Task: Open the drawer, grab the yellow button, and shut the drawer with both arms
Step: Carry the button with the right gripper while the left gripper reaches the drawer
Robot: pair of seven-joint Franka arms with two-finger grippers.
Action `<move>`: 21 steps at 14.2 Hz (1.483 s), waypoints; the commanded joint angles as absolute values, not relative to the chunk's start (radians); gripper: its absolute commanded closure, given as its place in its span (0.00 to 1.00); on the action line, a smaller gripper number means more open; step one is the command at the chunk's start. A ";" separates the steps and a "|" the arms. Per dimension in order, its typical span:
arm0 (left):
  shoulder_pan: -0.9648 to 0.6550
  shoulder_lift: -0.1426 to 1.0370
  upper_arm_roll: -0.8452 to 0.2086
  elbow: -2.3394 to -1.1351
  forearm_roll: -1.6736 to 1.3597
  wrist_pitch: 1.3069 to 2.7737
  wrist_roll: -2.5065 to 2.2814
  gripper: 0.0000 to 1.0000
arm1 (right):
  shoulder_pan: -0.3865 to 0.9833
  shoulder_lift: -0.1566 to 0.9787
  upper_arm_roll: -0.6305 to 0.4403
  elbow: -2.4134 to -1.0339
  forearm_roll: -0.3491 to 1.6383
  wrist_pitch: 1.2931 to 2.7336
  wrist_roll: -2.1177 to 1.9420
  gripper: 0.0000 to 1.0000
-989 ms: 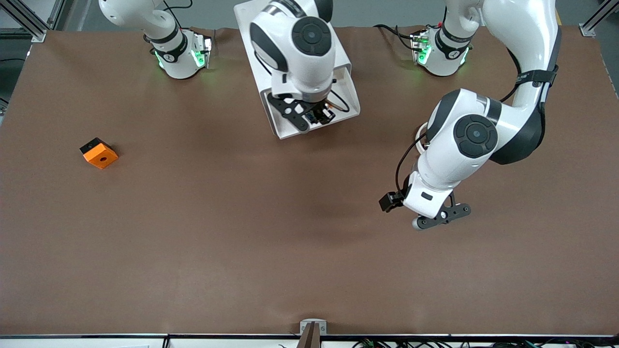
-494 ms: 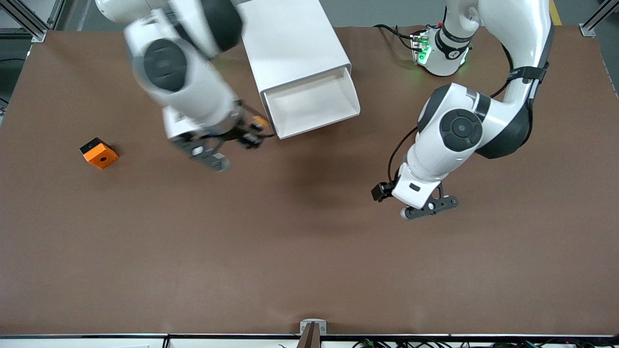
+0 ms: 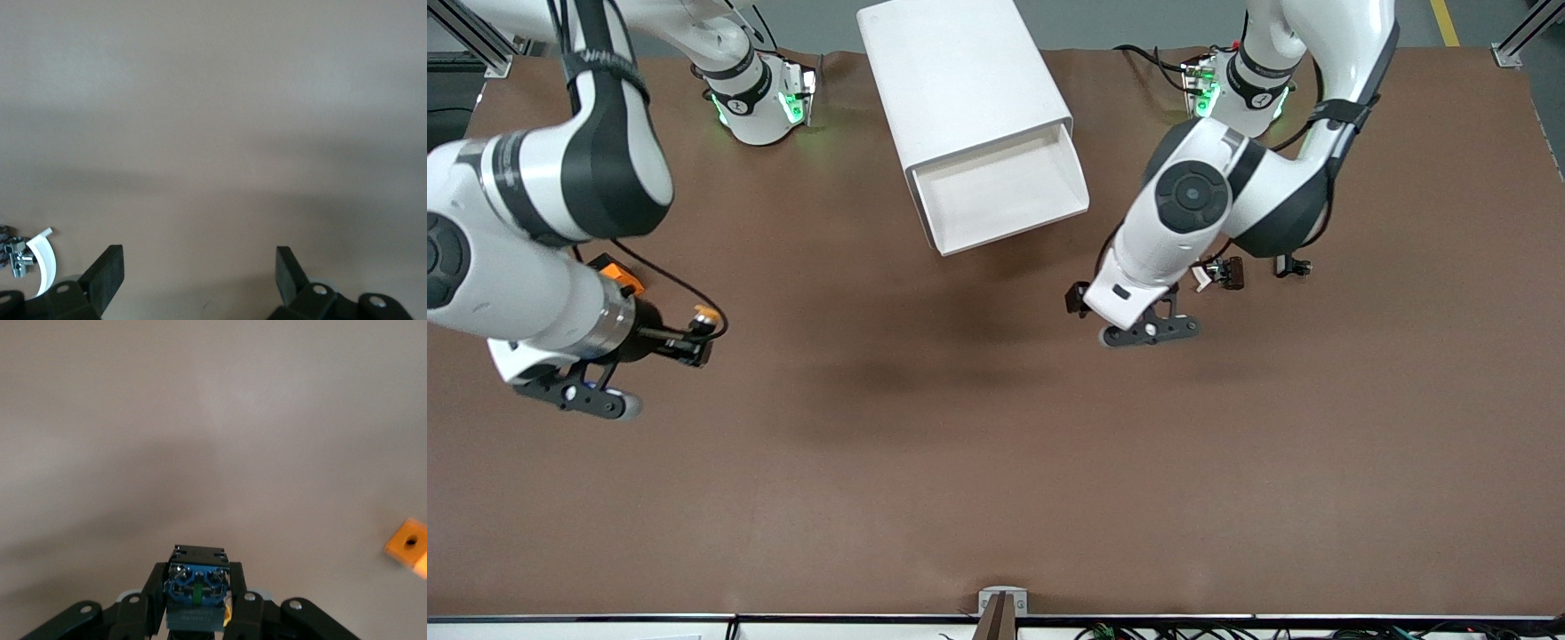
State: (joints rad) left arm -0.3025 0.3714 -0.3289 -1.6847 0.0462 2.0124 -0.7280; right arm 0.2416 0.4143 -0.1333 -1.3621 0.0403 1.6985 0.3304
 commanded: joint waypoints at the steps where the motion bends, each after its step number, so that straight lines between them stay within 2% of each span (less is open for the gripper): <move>1: -0.348 0.341 -0.331 -1.726 0.077 2.017 -0.758 0.00 | 0.157 0.397 -0.114 -1.495 -0.024 1.863 0.174 1.00; 5: -0.425 0.350 -0.333 -1.724 0.077 2.017 -0.778 0.00 | 0.025 0.435 -0.114 -1.621 -0.026 2.127 -0.038 1.00; 13: -0.538 0.385 -0.334 -1.715 0.075 2.017 -0.778 0.00 | -0.123 0.633 -0.104 -1.632 -0.009 2.342 -0.179 1.00; 17: -0.569 0.405 -0.337 -1.713 0.054 2.017 -0.779 0.00 | -0.123 0.683 -0.101 -1.624 -0.009 2.379 -0.198 1.00; 21: -0.577 0.403 -0.337 -1.703 -0.102 2.017 -0.822 0.00 | -0.121 0.716 -0.097 -1.621 -0.009 2.413 -0.201 1.00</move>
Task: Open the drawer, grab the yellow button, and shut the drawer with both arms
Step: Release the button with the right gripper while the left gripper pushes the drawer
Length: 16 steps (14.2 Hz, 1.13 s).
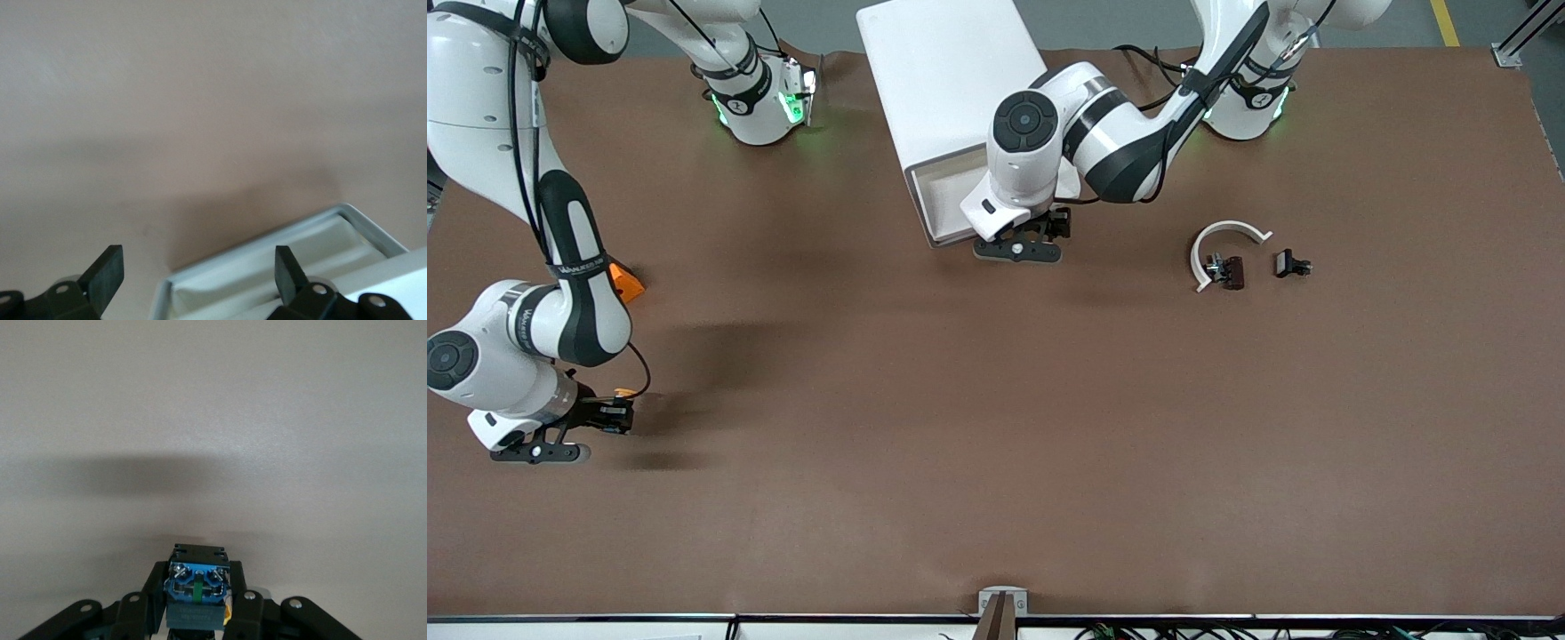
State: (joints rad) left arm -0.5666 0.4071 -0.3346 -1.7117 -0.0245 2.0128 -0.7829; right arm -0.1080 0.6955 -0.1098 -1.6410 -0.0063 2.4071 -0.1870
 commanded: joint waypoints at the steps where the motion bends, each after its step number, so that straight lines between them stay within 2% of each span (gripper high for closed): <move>1: -0.575 0.403 -0.337 -1.700 -0.135 2.017 -0.859 0.00 | -0.123 0.721 -0.095 -1.618 -0.008 2.416 -0.201 1.00; 2: -0.575 0.403 -0.337 -1.700 -0.159 2.017 -0.897 0.00 | -0.123 0.726 -0.097 -1.617 -0.008 2.419 -0.201 1.00; 3: -0.575 0.403 -0.337 -1.700 -0.181 2.017 -0.941 0.00 | -0.124 0.729 -0.095 -1.617 -0.008 2.419 -0.198 0.94; 4: -0.577 0.403 -0.337 -1.700 -0.193 2.017 -0.978 0.00 | -0.123 0.732 -0.097 -1.615 -0.005 2.419 -0.193 0.34; 5: -0.577 0.405 -0.337 -1.701 -0.202 2.014 -1.011 0.00 | -0.123 0.732 -0.095 -1.615 0.018 2.421 -0.190 0.00; 10: -0.592 0.407 -0.337 -1.701 -0.250 1.970 -1.042 0.00 | -0.112 0.709 -0.097 -1.614 0.040 2.393 -0.202 0.00; 13: -0.614 0.407 -0.339 -1.701 -0.290 1.930 -1.055 0.00 | -0.109 0.599 -0.097 -1.614 0.034 2.248 -0.204 0.00; 16: -0.627 0.408 -0.339 -1.701 -0.322 1.922 -1.057 0.00 | -0.110 0.459 -0.098 -1.614 0.034 2.027 -0.203 0.00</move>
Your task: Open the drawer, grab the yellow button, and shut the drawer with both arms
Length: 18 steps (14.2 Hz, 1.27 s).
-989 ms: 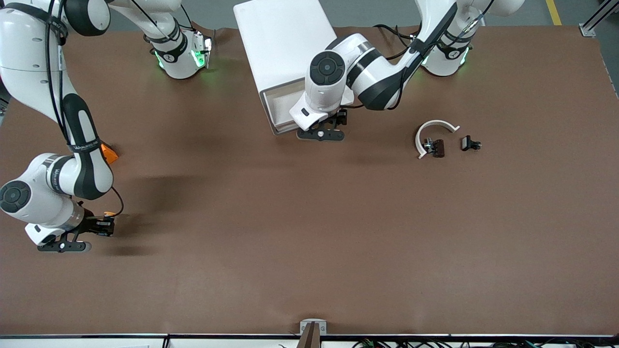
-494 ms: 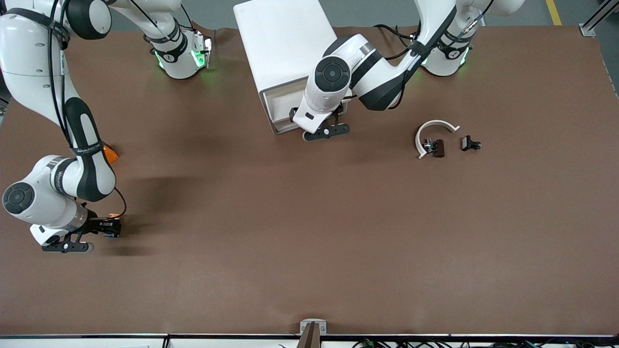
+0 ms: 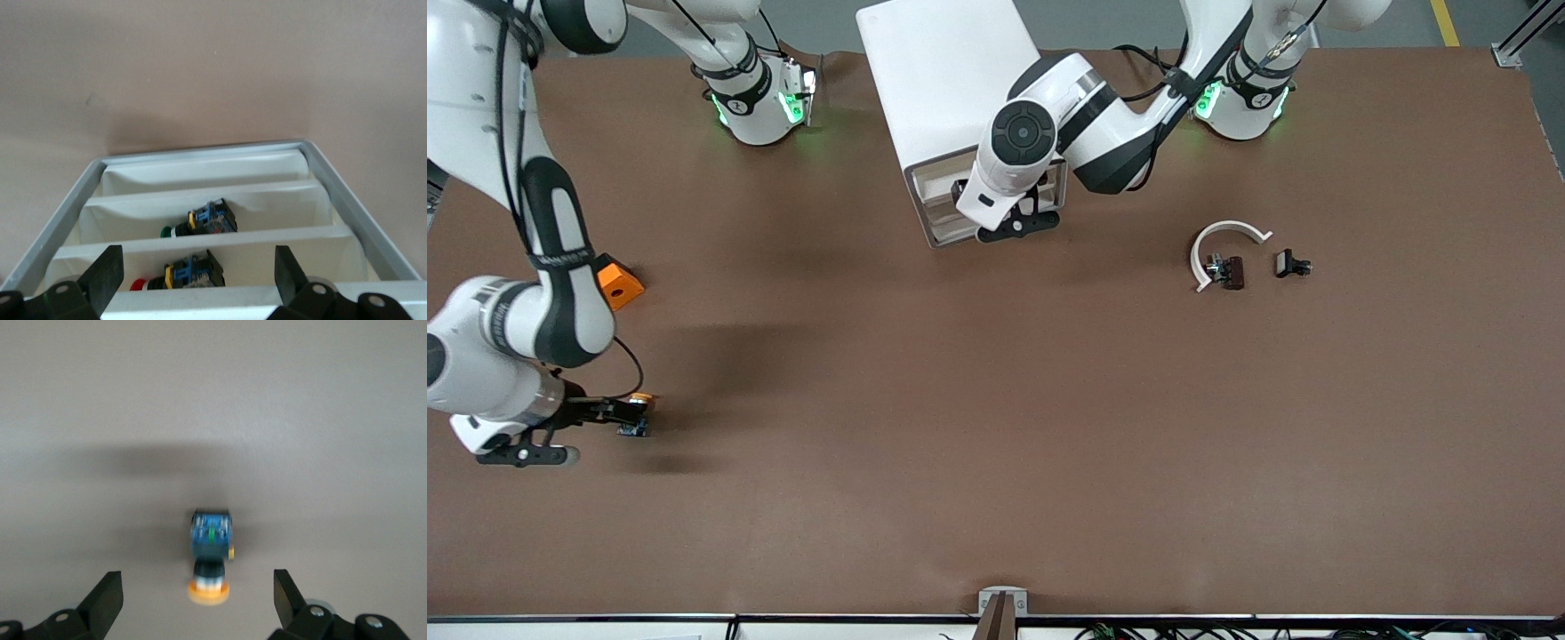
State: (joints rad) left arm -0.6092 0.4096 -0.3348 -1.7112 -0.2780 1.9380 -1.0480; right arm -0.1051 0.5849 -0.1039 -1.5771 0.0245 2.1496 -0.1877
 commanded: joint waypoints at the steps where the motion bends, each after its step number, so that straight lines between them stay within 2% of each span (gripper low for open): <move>1: -0.629 0.411 -0.339 -1.701 -0.330 1.922 -1.057 0.00 | -0.110 0.412 -0.098 -1.614 0.034 1.972 -0.198 0.00; 6: -0.634 0.419 -0.339 -1.703 -0.406 1.910 -1.103 0.00 | -0.113 0.198 -0.103 -1.614 0.031 1.702 -0.193 0.00; 9: -0.632 0.419 -0.339 -1.701 -0.422 1.904 -1.104 0.00 | -0.114 0.106 -0.104 -1.623 0.008 1.621 -0.193 0.00; 14: -0.630 0.431 -0.337 -1.700 -0.430 1.904 -1.103 0.00 | -0.083 0.101 -0.097 -1.612 -0.044 1.611 -0.192 0.00; 18: -0.615 0.451 -0.324 -1.625 -0.350 1.919 -1.078 0.00 | -0.077 0.101 -0.095 -1.595 -0.034 1.612 -0.164 0.00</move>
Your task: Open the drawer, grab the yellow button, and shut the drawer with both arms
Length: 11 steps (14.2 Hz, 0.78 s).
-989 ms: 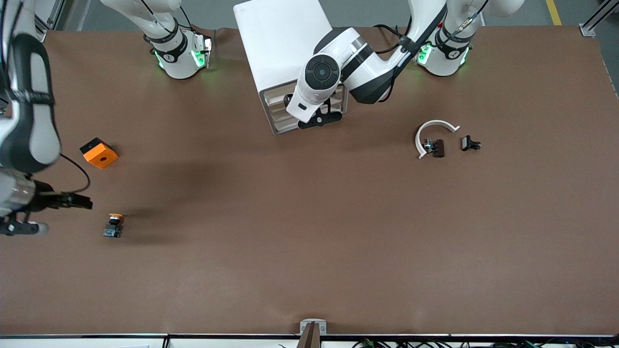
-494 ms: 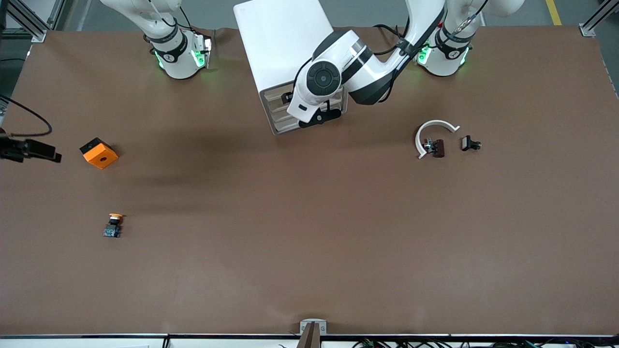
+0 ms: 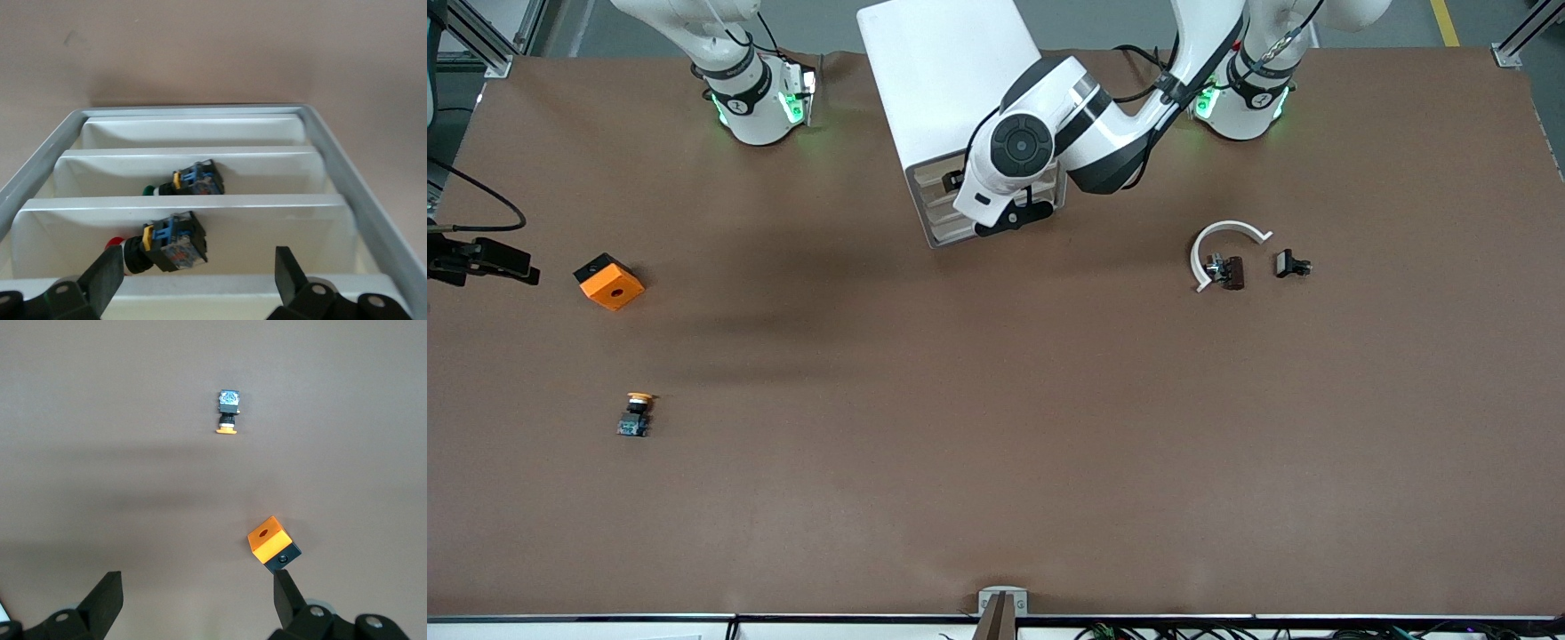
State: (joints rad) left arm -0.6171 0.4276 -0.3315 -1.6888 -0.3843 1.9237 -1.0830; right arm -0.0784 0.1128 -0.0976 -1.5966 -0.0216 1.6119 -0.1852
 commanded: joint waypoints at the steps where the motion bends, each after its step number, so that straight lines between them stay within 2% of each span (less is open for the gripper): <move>1: -0.598 0.459 -0.324 -1.594 -0.321 1.921 -1.078 0.00 | -0.071 0.104 -0.094 -1.579 -0.032 1.606 -0.109 0.00; 3: -0.554 0.459 -0.324 -1.560 -0.295 1.921 -1.077 0.00 | -0.043 0.115 -0.095 -1.527 -0.032 1.598 -0.019 0.00; 6: -0.447 0.442 -0.324 -1.546 -0.285 1.921 -0.953 0.00 | -0.044 0.115 -0.097 -1.455 -0.031 1.508 -0.020 0.00; 9: -0.350 0.387 -0.325 -1.554 -0.284 1.893 -0.792 0.00 | -0.035 0.095 -0.094 -1.450 -0.031 1.474 -0.015 0.00; 11: -0.284 0.359 -0.324 -1.562 -0.279 1.823 -0.694 0.00 | -0.037 0.081 -0.098 -1.457 -0.031 1.444 -0.014 0.00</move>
